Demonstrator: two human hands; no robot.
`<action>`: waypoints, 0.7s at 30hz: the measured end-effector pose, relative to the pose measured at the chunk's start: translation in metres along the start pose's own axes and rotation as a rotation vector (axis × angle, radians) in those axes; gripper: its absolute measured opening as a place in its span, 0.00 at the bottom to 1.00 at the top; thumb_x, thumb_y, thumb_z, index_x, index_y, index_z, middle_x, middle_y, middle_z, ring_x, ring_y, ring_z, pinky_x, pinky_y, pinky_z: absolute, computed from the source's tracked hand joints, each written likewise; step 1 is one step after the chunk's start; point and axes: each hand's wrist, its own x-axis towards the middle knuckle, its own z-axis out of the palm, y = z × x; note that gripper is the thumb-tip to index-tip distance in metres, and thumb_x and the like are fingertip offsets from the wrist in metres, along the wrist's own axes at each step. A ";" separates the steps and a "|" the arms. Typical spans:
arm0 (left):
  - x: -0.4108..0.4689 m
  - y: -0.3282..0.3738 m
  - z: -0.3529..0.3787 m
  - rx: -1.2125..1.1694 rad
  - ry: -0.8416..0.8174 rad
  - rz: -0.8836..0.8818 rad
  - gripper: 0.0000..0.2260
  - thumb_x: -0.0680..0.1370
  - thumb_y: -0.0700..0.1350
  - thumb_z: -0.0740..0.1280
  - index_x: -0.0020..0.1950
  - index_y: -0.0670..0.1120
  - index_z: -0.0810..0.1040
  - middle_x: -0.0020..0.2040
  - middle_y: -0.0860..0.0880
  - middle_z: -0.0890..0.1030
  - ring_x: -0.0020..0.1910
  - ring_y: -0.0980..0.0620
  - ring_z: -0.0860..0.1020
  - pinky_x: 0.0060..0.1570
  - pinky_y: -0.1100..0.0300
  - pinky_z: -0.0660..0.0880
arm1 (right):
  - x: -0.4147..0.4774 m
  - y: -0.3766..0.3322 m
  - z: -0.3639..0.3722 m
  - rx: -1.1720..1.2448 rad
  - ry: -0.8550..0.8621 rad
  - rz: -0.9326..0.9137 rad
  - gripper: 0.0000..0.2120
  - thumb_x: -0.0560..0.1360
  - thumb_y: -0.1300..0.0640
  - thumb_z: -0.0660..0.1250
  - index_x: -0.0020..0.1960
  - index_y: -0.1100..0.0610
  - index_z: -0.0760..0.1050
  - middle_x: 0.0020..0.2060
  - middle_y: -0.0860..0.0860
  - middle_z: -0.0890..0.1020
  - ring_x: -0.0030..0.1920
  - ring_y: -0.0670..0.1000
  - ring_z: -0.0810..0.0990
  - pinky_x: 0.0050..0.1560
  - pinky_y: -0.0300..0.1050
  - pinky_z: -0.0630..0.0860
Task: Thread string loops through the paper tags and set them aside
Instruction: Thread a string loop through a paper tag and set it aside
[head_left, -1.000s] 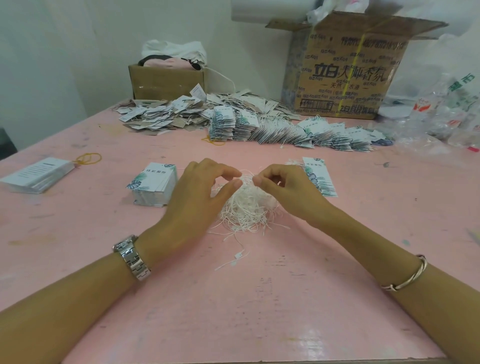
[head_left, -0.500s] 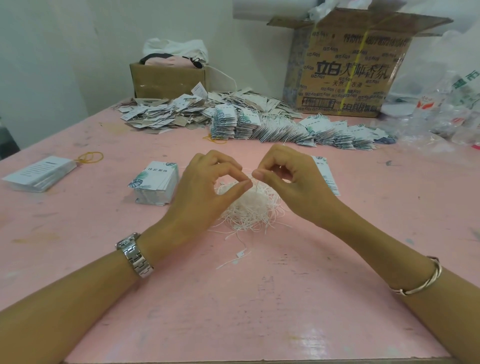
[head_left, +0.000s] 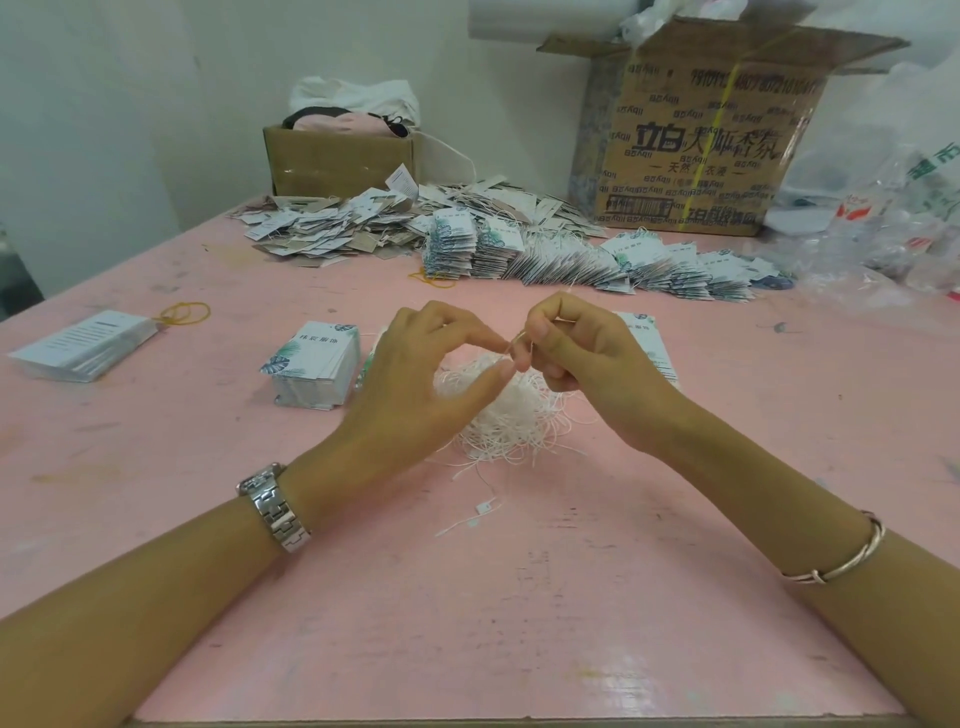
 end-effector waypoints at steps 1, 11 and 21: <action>0.000 0.001 0.001 -0.021 0.016 0.011 0.08 0.76 0.53 0.71 0.51 0.52 0.84 0.53 0.55 0.78 0.56 0.53 0.71 0.58 0.60 0.67 | 0.000 0.000 -0.001 0.006 0.001 0.017 0.08 0.82 0.61 0.58 0.45 0.58 0.69 0.33 0.52 0.77 0.29 0.46 0.63 0.30 0.35 0.63; 0.002 -0.009 -0.002 0.084 -0.037 -0.032 0.05 0.74 0.52 0.73 0.48 0.54 0.83 0.51 0.55 0.79 0.51 0.54 0.69 0.55 0.51 0.68 | 0.003 0.000 -0.008 0.161 -0.011 0.007 0.11 0.82 0.55 0.57 0.41 0.56 0.67 0.28 0.44 0.69 0.29 0.45 0.59 0.28 0.34 0.58; 0.003 -0.015 0.000 0.215 -0.058 -0.057 0.04 0.75 0.54 0.71 0.46 0.55 0.83 0.50 0.57 0.79 0.49 0.54 0.68 0.52 0.55 0.66 | 0.004 -0.004 -0.012 0.131 0.110 -0.007 0.13 0.81 0.51 0.57 0.39 0.55 0.63 0.25 0.42 0.65 0.26 0.42 0.57 0.26 0.33 0.58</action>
